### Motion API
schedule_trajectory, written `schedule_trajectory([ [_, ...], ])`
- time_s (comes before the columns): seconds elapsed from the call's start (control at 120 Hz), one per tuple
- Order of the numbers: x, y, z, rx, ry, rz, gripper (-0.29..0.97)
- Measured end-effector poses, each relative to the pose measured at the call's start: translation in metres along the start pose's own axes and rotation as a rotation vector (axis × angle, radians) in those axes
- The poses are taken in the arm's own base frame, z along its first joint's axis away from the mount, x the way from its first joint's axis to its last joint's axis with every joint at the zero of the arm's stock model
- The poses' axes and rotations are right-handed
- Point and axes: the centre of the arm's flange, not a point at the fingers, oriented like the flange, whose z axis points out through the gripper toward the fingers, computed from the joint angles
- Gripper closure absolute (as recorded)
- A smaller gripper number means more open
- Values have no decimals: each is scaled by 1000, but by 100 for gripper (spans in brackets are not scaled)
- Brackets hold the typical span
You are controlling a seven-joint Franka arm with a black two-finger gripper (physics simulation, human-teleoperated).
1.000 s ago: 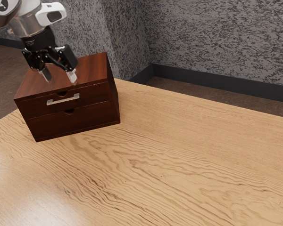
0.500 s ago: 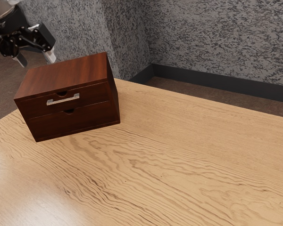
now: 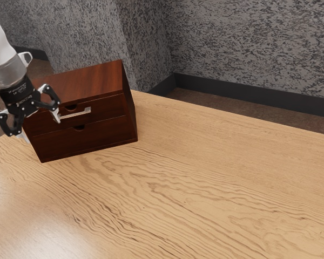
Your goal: Pull the drawer handle with one arm to open the drawer
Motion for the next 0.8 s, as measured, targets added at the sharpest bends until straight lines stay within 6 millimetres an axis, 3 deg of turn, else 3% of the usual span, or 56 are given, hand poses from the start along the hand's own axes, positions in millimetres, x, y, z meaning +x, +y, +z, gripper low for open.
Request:
schedule_trajectory([
  [0.183, 3, -4, 16, -55, 24, -160, 3],
  [0.542, 11, 6, 13, -187, 71, -366, 3],
  [0.8, 24, 11, 27, -258, 98, -474, 3],
])
